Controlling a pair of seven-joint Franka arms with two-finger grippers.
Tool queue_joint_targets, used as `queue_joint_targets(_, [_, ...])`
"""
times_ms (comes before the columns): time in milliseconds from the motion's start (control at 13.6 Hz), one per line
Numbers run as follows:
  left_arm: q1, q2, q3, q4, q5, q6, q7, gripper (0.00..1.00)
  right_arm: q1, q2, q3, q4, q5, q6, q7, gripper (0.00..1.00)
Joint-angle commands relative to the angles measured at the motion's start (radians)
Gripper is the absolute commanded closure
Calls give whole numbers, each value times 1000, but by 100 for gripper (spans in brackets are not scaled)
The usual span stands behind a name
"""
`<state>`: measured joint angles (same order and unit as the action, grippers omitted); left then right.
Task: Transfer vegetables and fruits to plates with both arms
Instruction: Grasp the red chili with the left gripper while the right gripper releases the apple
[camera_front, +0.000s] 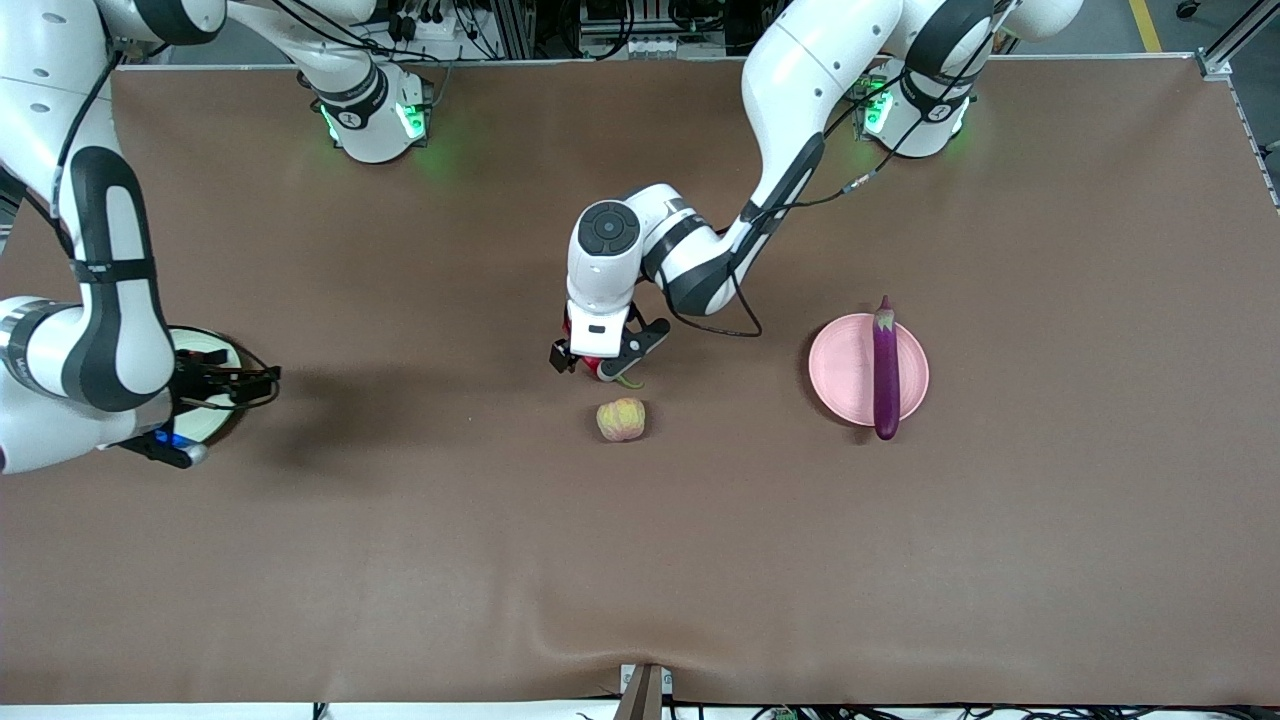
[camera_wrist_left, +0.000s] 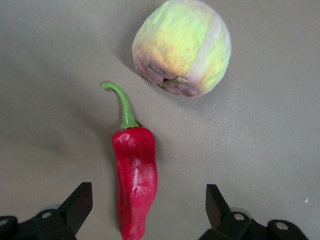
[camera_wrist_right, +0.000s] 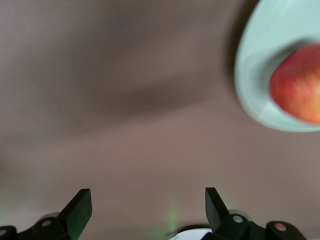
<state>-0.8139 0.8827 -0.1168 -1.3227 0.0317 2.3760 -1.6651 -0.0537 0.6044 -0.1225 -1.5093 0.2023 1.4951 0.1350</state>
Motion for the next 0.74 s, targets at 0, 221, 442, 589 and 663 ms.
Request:
queue_joint_targets(0, [-22, 54, 17, 36, -10, 48, -48, 0, 29, -32, 1, -11, 86, -32, 116, 0])
queue_joint_targets(221, [-22, 74, 23, 37, -12, 77, -53, 0, 83, -40, 1, -11, 150, -38, 236, 0])
queue_joint_targets(442, [-28, 88, 25, 36, -10, 81, -53, 62, 106, -41, 3, -11, 247, -36, 320, 0])
queue_joint_targets(589, [-34, 88, 28, 31, -3, 80, -53, 100, 116, -47, 4, -11, 313, -36, 368, 0])
queue_joint_targets(663, [-37, 85, 28, 30, 0, 75, -53, 100, 135, -49, 4, -9, 339, -32, 402, 0])
